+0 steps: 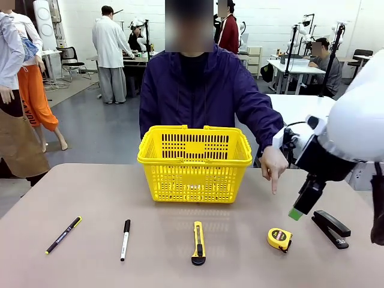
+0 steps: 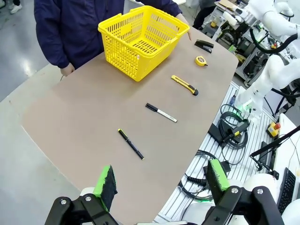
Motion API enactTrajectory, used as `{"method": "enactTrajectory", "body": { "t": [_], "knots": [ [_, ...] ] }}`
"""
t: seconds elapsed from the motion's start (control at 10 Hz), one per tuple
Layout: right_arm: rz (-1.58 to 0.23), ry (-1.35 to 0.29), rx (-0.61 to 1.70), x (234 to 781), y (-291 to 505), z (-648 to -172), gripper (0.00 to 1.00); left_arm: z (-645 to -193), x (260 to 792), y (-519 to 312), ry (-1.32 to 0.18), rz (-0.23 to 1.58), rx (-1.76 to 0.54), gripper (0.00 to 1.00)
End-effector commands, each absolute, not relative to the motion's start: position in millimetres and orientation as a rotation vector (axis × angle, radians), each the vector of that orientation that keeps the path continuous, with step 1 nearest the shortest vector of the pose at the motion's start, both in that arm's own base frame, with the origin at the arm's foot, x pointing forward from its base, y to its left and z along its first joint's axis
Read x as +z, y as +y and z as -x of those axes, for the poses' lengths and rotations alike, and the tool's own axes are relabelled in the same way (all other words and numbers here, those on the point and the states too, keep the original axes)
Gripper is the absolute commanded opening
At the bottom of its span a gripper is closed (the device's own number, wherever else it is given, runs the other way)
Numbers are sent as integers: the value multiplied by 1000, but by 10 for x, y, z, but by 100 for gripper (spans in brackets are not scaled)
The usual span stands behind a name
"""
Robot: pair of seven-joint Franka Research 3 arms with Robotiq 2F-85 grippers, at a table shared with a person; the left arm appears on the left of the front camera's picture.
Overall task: Place the items the person wants into the basket.
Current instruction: Pick up the item the person points to and place it in the Market Basket.
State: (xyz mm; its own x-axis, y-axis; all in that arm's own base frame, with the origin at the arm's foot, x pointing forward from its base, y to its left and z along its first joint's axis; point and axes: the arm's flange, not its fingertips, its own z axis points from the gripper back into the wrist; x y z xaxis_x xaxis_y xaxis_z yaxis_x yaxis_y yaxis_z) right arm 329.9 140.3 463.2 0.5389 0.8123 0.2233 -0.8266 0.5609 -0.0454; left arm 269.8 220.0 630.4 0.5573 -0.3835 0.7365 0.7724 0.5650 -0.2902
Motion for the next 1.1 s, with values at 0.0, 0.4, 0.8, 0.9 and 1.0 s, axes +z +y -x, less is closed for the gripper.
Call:
{"method": "enactTrajectory", "body": {
  "t": [0.0,0.4,0.8,0.9,1.0],
  "knots": [
    [-54,-185,925,4261,1363,-3405,100,-2696,6320,2214,-685,661,-762,100],
    [-55,-181,947,4334,1378,-3488,100,-2696,6320,2214,-685,661,-762,100],
    [-55,-181,947,4334,1378,-3488,100,-2696,6320,2214,-685,661,-762,100],
    [-55,-181,947,4334,1378,-3488,100,-2696,6320,2214,-685,661,-762,100],
    [-55,-181,947,4334,1378,-3488,100,-2696,6320,2214,-685,661,-762,100]
  ]
}}
